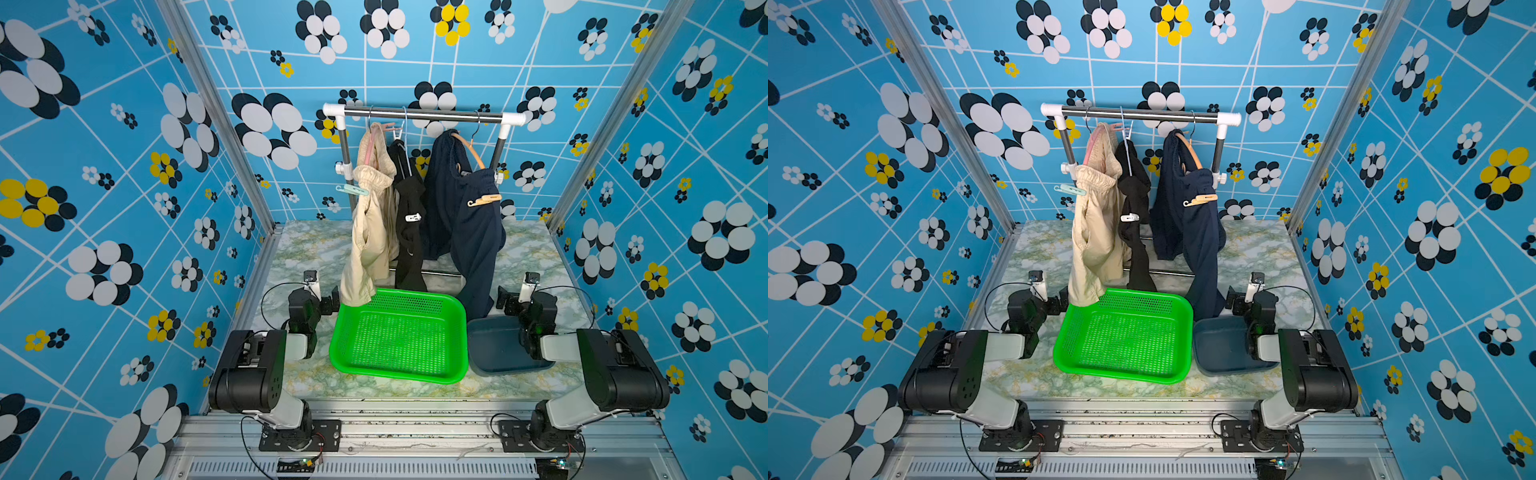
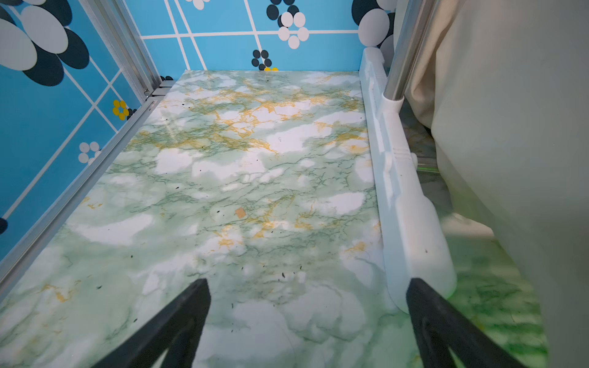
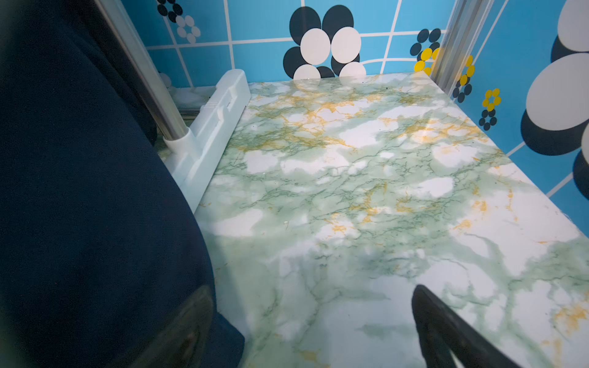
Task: Remove the clothespins securing shorts to the hanger
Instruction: Pick up the hanger from the clothesline.
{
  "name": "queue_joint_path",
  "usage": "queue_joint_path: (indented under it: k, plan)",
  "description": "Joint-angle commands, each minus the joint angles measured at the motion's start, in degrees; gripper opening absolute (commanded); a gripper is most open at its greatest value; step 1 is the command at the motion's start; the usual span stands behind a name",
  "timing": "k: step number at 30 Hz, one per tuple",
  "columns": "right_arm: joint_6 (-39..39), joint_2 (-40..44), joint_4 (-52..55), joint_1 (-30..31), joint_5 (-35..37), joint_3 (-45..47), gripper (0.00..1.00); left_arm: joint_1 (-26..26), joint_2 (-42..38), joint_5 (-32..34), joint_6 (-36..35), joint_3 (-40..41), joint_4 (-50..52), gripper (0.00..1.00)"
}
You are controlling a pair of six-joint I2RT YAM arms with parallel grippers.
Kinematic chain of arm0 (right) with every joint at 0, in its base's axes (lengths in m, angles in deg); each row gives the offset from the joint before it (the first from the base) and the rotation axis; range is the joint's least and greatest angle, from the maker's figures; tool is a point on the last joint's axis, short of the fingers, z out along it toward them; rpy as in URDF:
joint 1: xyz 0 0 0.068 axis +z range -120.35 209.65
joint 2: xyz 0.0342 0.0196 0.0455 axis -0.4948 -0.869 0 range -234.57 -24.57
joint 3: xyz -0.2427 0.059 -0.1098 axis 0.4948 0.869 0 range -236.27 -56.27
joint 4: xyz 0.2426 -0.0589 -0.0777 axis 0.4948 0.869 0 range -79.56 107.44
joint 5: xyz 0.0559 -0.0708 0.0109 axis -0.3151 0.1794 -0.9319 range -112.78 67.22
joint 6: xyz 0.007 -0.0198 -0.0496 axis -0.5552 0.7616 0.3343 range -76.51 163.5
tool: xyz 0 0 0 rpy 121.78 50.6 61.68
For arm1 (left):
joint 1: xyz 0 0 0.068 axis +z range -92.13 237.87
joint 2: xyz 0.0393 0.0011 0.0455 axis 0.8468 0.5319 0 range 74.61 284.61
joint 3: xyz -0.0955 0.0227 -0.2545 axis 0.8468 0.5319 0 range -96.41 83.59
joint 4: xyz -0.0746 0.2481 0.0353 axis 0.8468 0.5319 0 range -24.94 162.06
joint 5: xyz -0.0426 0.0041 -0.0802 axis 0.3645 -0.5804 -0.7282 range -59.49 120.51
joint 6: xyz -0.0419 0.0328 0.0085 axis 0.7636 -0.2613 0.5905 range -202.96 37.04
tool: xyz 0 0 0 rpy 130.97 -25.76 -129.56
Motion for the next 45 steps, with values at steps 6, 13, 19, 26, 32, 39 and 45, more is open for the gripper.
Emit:
queue_joint_path:
  k: [6,13,19,26,32,39,45]
  plan:
    - [-0.4,0.0,0.6,0.3,0.6,-1.1,0.99,-0.2,0.0,-0.6,0.1,-0.3,-0.1,0.99]
    - [-0.4,0.0,0.6,0.3,0.7,-1.1,0.99,-0.2,0.0,-0.6,0.1,-0.3,-0.1,0.99]
    - [-0.4,0.0,0.6,0.3,0.7,-1.2,0.99,-0.2,0.0,-0.6,0.1,-0.3,-0.1,0.99]
    - [-0.4,0.0,0.7,0.3,0.7,-1.2,0.99,-0.1,0.0,-0.6,0.1,-0.3,0.0,0.99]
    - [-0.4,0.0,0.7,0.3,0.7,-1.1,0.99,-0.2,0.0,-0.6,0.1,-0.3,0.0,0.99]
    - [-0.4,0.4,-0.2,0.2,0.7,-0.5,0.99,1.4,-2.6,3.6,3.9,2.4,-2.8,0.99]
    - [-0.9,4.2,0.4,0.2,2.3,0.9,0.99,1.5,-5.1,5.5,4.4,4.1,-3.8,0.99]
